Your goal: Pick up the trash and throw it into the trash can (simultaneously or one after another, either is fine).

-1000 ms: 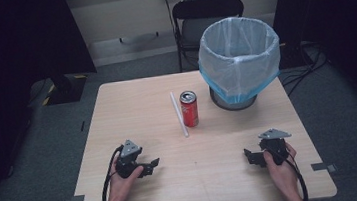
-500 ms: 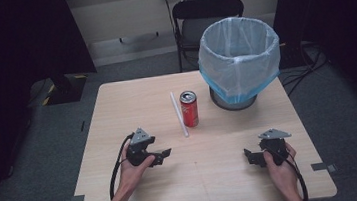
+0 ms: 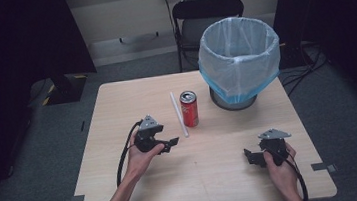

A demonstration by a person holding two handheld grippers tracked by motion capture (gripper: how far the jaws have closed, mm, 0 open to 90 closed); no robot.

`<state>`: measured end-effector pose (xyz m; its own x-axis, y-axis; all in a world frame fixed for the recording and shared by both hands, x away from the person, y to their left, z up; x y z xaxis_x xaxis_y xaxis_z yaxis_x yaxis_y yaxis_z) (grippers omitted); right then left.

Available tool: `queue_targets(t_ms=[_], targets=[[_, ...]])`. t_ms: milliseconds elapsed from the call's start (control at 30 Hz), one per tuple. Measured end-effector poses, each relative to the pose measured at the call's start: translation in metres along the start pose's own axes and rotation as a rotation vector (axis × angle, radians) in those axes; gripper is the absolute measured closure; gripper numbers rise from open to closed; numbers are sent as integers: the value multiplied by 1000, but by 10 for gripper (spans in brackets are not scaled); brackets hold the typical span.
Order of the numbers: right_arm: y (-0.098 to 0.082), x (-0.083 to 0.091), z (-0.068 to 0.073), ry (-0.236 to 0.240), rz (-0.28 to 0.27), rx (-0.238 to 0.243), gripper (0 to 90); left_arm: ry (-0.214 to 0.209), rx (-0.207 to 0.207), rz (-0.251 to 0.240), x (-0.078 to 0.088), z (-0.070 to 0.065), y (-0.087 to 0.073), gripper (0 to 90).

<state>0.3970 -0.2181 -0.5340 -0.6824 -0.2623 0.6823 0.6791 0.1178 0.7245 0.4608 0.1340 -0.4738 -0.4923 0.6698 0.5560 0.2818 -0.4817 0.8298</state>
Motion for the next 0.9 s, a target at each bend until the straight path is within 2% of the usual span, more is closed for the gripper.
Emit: queue_targets(t_ms=[100,167,233,300,400,500,533,667,767,833,900], targets=[[0,0,0,0,0,0,107,16,-16,-24,-2,2,7,169],[0,0,0,0,0,1,107,0,-27,-9,-7,3,13,167],[0,0,0,-1,-1,1,107,5,-32,-22,-10,4,17,162],[0,0,0,-1,-2,1,107,-21,-20,-29,-12,5,23,161],[0,0,0,-1,-1,0,107,-23,-31,-34,-21,8,33,160],[0,0,0,-1,-2,1,108,-32,-28,-45,-25,10,37,160],[0,0,0,-1,-2,1,108,-21,-42,-57,-27,11,39,160],[0,0,0,-1,-2,1,108,-38,-39,-50,-41,16,45,159],[0,0,0,-1,-2,2,108,-27,-45,-67,-46,18,46,159],[0,0,0,-1,-2,2,108,-42,-31,-39,-53,20,46,159],[0,0,0,-1,-2,2,109,-55,-43,-20,-59,21,46,161]])
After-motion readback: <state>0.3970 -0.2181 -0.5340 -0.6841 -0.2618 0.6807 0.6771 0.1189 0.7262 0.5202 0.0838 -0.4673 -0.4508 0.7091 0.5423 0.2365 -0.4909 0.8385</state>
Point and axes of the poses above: each handheld gripper's, and its own axes: x roughly backward along the jaws, y roughly out of its top, z roughly to its left, the point moved 5 cm from there along -x, roughly forward along the jaws, and after that the axes turned 9 degrees about -x, right-handed, at the moved point
